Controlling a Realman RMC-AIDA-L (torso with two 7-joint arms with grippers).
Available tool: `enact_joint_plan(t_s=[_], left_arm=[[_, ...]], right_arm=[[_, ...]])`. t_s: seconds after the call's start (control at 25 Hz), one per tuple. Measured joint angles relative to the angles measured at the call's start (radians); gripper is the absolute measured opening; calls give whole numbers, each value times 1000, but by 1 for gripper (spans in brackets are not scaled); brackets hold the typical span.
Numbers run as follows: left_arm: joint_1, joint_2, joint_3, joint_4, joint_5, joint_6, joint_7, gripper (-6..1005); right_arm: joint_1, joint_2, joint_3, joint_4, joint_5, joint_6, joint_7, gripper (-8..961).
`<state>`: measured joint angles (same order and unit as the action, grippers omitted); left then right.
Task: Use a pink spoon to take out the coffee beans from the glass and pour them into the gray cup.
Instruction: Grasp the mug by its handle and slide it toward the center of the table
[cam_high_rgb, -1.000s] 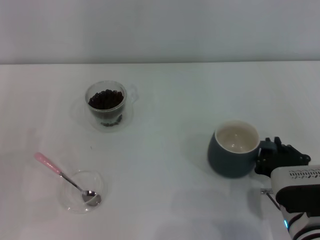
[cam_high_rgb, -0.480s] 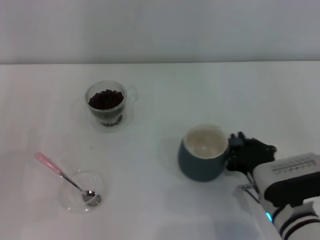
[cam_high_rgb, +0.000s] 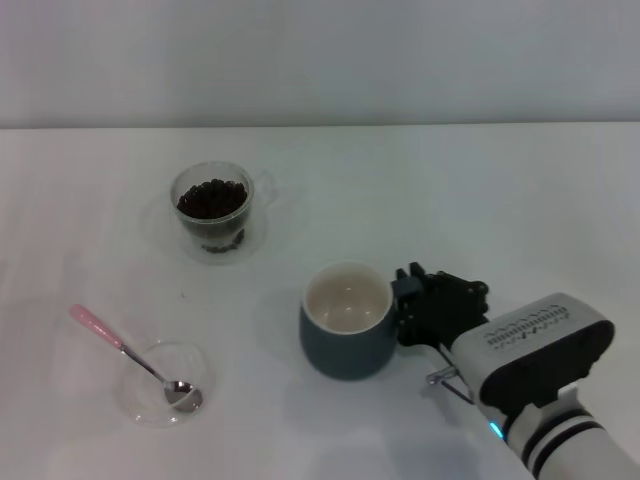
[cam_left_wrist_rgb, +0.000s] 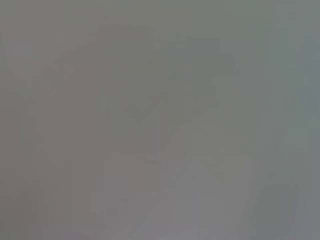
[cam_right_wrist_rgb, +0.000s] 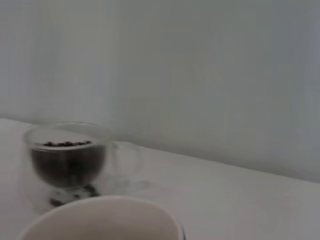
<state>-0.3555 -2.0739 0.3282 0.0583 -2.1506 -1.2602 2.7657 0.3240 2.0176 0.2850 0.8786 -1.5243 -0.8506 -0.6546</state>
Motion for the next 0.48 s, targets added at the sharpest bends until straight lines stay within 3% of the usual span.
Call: enact_joint_plan(t_s=[0.48], left_arm=[[-5, -1, 0, -2, 0, 1, 0, 873]], right_arm=[[16, 4, -1, -4, -57, 47, 0, 154]])
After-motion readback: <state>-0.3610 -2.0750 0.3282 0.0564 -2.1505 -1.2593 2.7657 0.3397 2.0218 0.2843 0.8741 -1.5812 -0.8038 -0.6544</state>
